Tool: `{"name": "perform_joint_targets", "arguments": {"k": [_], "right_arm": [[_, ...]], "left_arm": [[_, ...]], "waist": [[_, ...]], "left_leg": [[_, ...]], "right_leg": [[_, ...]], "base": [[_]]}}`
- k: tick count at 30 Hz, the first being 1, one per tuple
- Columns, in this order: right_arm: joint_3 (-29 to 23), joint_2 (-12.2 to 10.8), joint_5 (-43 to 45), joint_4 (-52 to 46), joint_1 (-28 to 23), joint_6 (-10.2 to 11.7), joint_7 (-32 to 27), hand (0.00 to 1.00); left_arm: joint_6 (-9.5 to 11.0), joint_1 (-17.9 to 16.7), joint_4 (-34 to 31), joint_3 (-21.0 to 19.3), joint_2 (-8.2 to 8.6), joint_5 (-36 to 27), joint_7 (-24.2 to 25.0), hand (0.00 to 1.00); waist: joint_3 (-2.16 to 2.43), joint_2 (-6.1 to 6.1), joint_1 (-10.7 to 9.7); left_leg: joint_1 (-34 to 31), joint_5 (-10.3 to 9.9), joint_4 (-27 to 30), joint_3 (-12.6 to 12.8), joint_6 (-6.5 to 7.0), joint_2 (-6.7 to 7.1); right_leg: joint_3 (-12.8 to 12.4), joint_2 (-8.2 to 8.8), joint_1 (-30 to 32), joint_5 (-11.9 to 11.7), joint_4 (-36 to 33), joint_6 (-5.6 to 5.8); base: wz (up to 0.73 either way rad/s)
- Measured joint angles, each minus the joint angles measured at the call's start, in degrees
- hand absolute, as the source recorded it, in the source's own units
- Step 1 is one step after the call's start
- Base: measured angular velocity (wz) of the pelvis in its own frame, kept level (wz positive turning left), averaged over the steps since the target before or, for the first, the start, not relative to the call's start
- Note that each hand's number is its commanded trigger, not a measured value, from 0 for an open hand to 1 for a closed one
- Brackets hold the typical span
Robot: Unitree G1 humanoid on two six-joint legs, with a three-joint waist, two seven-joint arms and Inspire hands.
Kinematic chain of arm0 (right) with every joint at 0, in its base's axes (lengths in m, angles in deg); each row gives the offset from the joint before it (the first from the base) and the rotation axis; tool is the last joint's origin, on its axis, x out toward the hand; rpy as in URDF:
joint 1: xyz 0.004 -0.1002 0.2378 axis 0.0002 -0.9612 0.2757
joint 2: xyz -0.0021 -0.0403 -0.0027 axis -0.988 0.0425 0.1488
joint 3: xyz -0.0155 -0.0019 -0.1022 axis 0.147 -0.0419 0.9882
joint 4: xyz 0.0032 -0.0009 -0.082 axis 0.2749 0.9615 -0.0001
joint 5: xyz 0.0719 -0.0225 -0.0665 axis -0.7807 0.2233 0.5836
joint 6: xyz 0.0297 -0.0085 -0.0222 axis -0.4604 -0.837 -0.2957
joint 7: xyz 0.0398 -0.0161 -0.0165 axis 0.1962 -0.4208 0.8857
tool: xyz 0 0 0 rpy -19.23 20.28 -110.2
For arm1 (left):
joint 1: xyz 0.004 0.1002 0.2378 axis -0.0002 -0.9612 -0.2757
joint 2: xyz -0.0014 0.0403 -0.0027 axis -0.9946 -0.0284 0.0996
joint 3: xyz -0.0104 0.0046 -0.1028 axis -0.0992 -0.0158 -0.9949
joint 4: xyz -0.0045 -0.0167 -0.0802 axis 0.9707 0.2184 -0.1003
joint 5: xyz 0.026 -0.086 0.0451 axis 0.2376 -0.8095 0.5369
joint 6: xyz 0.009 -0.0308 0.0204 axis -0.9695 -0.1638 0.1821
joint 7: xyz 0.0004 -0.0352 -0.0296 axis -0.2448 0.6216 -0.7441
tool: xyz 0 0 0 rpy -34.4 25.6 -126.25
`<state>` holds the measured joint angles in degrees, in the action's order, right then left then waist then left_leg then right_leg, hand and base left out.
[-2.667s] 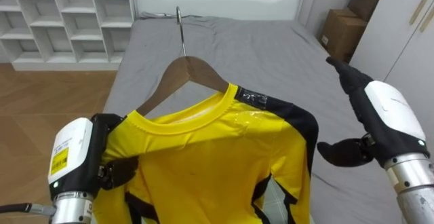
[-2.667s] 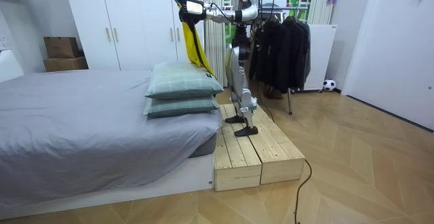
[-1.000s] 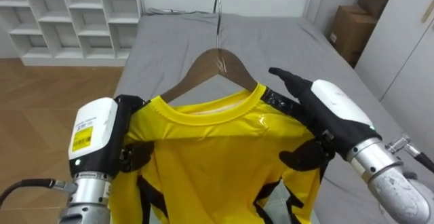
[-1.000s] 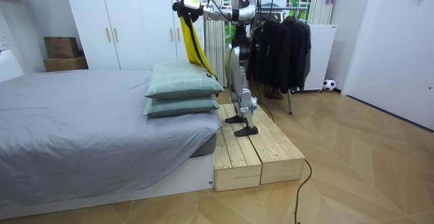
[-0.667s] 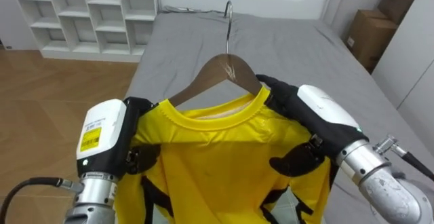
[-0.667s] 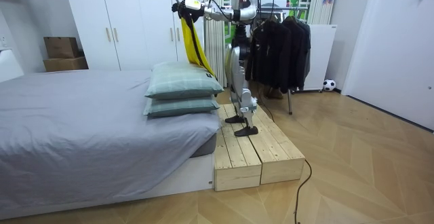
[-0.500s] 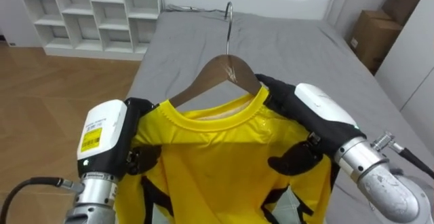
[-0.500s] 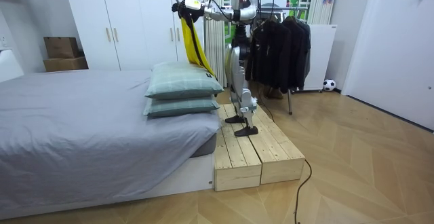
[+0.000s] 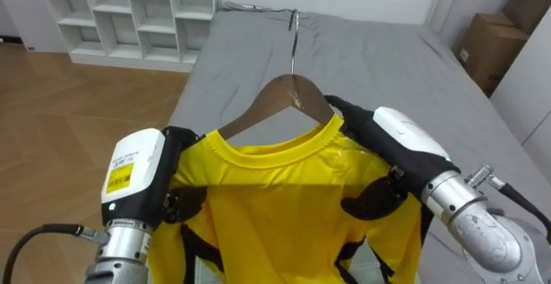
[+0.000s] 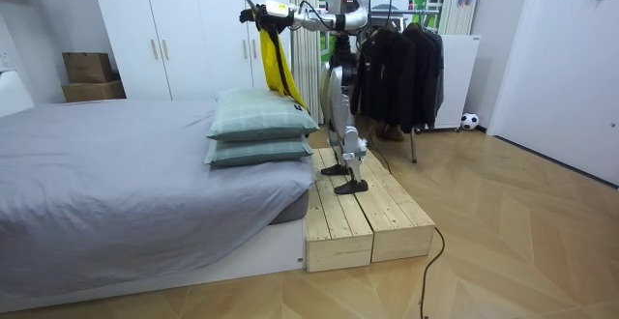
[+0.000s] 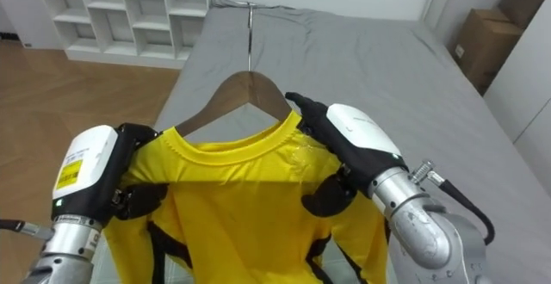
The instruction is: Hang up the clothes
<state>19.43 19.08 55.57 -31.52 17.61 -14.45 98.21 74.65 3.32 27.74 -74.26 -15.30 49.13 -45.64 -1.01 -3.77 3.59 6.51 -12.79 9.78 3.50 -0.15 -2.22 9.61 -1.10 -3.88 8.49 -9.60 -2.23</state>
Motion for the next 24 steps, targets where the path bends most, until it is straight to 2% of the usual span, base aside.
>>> {"name": "perform_joint_targets", "arguments": {"k": [12, 16, 24], "right_arm": [[1.37, 0.02, 0.38, 7.75, 0.53, 0.78, -7.47, 0.0], [1.38, 0.11, 6.67, 11.78, 0.54, 1.37, -9.2, 0.0], [1.59, 0.11, 12.2, 13.28, 0.54, 1.81, -10.57, 0.0]], "left_arm": [[0.08, 0.16, -0.06, 0.22, -0.2, 2.36, -0.01, 1.0], [0.08, 0.19, -0.06, 0.52, -0.22, 4.61, 0.34, 1.0], [0.07, 0.2, -0.05, 0.56, -0.43, 4.82, 1.17, 1.0]], "waist": [[0.0, 0.17, -0.21], [0.04, 0.11, -0.27], [0.17, 0.35, -0.37]], "left_leg": [[-0.39, 0.0, 0.05, -1.55, 0.0, 0.0], [-0.39, 0.0, 0.03, -2.02, 0.0, 0.05], [-0.31, 0.0, 0.05, -2.01, 0.0, 0.03]], "right_leg": [[1.59, 0.08, -0.25, 0.0, 0.01, -0.01], [1.69, 0.09, -0.39, 0.0, 0.08, -0.01], [1.6, 0.09, -0.45, -0.01, 0.06, -0.01]], "base": [[0.07], [0.04], [0.0]]}}
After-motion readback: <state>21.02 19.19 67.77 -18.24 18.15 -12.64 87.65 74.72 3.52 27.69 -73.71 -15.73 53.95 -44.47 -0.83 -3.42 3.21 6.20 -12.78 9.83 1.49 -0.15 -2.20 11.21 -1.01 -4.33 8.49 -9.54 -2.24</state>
